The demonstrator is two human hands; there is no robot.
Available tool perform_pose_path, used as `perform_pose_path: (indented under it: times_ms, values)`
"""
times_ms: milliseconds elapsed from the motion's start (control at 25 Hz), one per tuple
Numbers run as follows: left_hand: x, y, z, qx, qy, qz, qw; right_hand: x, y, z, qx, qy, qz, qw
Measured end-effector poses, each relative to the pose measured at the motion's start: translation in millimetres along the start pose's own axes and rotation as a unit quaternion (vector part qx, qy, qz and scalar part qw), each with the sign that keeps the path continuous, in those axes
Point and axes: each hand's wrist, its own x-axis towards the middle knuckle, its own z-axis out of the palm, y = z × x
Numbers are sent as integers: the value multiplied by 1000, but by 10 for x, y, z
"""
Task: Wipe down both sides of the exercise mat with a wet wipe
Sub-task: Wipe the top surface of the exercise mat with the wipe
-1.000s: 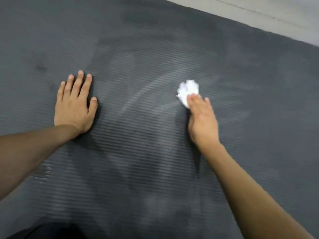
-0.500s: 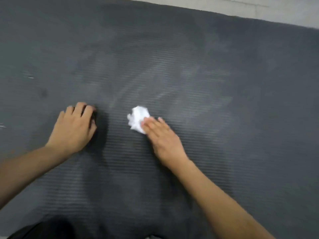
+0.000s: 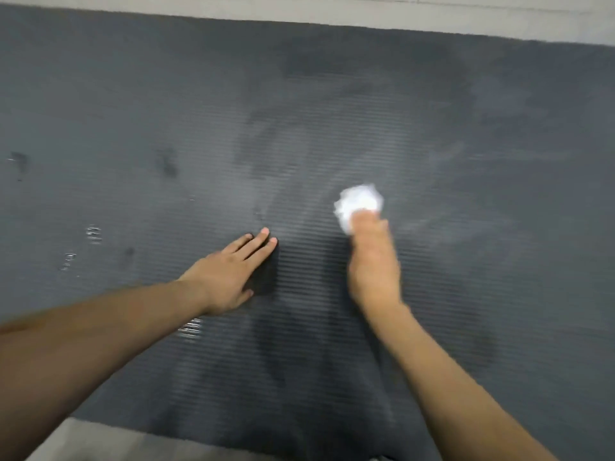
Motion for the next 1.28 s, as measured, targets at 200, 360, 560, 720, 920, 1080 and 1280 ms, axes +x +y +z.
perform_pose_path:
  times_ms: [200, 360, 560, 720, 920, 1080, 1280]
  values:
    - [-54, -733, -77, 109, 94, 80, 986, -207, -595, 46, -35, -177, -225, 958]
    - [-48, -1091, 139, 109, 151, 157, 970, -857, 150, -567, -100, -86, 90, 987]
    - [-58, -1091, 163, 61, 139, 146, 977, -1365, 38, -938, -87, -127, 353, 923]
    - [0, -1025, 226, 72, 120, 119, 983, -1064, -533, -517, -47, 26, 476, 878]
    - [-121, -977, 504, 20, 227, 116, 967, -1195, -2183, 795, -4, 48, 162, 986]
    - [-594, -992, 974, -11, 313, 162, 936, -1413, -1742, 474, -61, 16, 125, 990]
    - [-866, -1076, 1359, 12, 261, 146, 954, -1970, -747, -189, -97, 80, 451, 884]
